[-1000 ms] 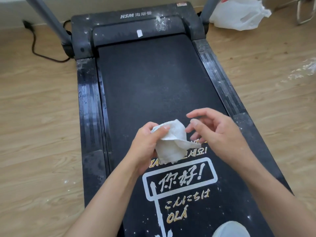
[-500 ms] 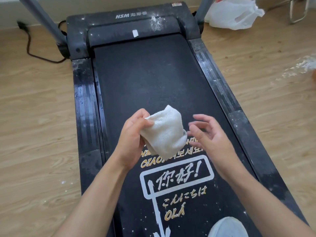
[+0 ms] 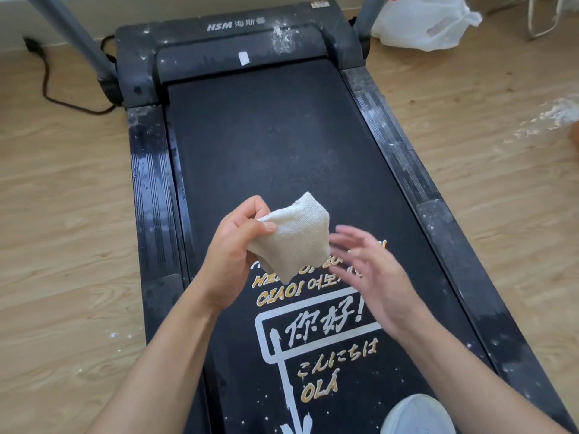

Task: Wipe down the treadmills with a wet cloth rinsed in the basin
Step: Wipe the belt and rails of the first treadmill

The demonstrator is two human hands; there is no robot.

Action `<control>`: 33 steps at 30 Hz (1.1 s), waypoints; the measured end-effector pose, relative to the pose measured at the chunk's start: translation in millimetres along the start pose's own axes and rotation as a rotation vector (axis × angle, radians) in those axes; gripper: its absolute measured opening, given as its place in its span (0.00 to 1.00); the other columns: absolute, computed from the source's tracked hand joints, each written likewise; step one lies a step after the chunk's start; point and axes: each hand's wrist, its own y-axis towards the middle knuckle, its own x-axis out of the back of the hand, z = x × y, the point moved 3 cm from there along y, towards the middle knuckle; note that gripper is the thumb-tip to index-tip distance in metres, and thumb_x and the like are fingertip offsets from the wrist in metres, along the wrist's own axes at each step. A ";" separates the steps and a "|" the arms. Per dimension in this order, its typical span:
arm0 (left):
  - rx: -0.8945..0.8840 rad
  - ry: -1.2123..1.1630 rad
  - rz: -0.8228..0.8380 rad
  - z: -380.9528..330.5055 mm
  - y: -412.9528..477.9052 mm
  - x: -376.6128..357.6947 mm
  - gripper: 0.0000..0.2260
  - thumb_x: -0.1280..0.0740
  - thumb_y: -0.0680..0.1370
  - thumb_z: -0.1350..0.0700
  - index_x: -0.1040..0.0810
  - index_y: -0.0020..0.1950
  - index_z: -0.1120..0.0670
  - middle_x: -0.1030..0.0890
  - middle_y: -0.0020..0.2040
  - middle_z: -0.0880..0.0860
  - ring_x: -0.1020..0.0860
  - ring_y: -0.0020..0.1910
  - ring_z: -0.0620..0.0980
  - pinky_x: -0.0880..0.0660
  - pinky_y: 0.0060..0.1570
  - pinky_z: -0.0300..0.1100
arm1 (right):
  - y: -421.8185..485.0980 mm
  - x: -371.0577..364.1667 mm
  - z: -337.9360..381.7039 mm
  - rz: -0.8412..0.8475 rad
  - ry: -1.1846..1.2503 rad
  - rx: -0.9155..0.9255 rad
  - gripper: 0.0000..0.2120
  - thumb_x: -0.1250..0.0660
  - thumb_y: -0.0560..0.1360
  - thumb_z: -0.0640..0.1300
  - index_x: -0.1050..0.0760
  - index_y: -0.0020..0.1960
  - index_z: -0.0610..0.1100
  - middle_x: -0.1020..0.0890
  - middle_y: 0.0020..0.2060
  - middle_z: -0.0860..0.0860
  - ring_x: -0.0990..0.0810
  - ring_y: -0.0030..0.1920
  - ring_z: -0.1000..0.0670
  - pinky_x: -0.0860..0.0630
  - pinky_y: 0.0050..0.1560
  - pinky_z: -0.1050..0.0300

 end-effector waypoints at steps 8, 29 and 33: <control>0.018 -0.051 0.023 5.0 6.6 8.3 0.06 0.34 0.78 0.63 0.30 0.49 0.54 0.21 0.39 0.54 0.23 0.34 0.53 0.25 0.29 0.44 | 7.9 -25.9 41.2 0.158 -0.377 0.165 0.14 0.19 0.74 0.45 0.20 0.50 0.38 0.17 0.40 0.48 0.19 0.40 0.52 0.23 0.41 0.60; 0.169 1.086 -0.329 94.1 -109.6 128.6 0.25 0.35 0.84 0.57 0.35 0.81 0.50 0.45 0.84 0.43 0.52 0.83 0.41 0.48 0.81 0.44 | 57.8 -93.9 -29.2 0.629 -1.438 0.738 0.16 0.31 0.79 0.40 0.22 0.67 0.46 0.21 0.64 0.51 0.21 0.63 0.46 0.19 0.56 0.50; 0.232 1.339 -0.309 119.4 -112.0 122.8 0.31 0.47 0.87 0.47 0.58 0.85 0.54 0.63 0.85 0.49 0.64 0.83 0.48 0.55 0.83 0.55 | 76.2 -121.9 -76.6 0.653 -1.606 0.659 0.32 0.43 0.85 0.56 0.41 0.83 0.39 0.42 0.84 0.42 0.46 0.84 0.42 0.41 0.82 0.42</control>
